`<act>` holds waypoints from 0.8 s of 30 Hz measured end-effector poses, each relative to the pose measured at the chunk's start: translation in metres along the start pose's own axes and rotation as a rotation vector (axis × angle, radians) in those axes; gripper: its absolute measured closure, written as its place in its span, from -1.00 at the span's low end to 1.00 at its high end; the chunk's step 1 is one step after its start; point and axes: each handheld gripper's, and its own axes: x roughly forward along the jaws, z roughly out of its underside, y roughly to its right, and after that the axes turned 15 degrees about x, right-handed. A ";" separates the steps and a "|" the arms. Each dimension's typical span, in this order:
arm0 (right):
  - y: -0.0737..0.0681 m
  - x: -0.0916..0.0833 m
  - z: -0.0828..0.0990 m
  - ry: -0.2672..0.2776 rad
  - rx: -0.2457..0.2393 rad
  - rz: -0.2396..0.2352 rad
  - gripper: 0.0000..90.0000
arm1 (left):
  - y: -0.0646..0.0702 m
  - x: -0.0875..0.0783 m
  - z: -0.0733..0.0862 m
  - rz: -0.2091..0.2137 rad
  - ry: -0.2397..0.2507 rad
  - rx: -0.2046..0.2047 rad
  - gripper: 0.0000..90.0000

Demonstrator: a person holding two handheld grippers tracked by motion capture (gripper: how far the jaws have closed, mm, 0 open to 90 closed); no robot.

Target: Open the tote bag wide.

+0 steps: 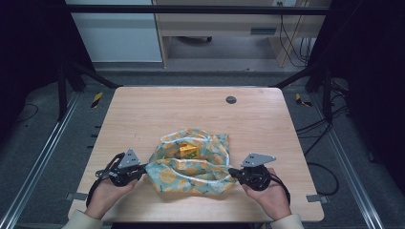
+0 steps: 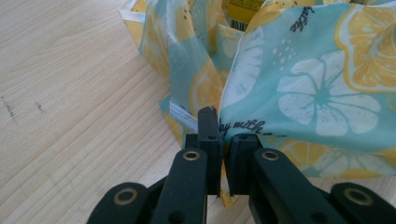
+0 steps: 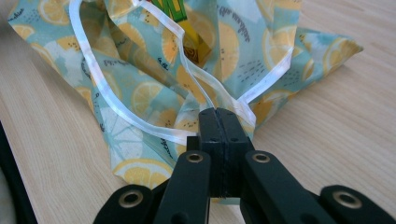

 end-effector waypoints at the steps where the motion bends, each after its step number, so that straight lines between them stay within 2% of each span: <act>1: 0.000 0.002 0.001 -0.007 -0.004 0.004 1.00 | 0.000 0.001 0.000 -0.001 -0.004 0.004 0.92; 5: 0.002 0.009 0.005 -0.033 -0.010 0.026 1.00 | -0.001 0.006 0.002 0.002 -0.038 0.012 0.87; 9: 0.002 0.013 0.006 -0.055 -0.027 0.040 0.96 | 0.000 0.006 0.003 0.009 -0.035 0.016 0.81; 12: 0.000 0.012 0.002 -0.040 -0.038 0.024 0.74 | -0.004 -0.003 0.002 0.006 0.003 0.023 0.56; 16: -0.007 0.005 -0.008 -0.015 -0.049 0.024 0.44 | -0.010 -0.016 0.001 -0.001 0.061 0.002 0.33; 19: -0.013 -0.001 -0.018 0.010 -0.061 0.021 0.31 | -0.014 -0.024 0.001 -0.014 0.060 0.015 0.24; 24: -0.018 -0.007 -0.035 0.037 -0.080 0.037 0.22 | -0.021 -0.036 0.004 -0.018 0.041 0.017 0.19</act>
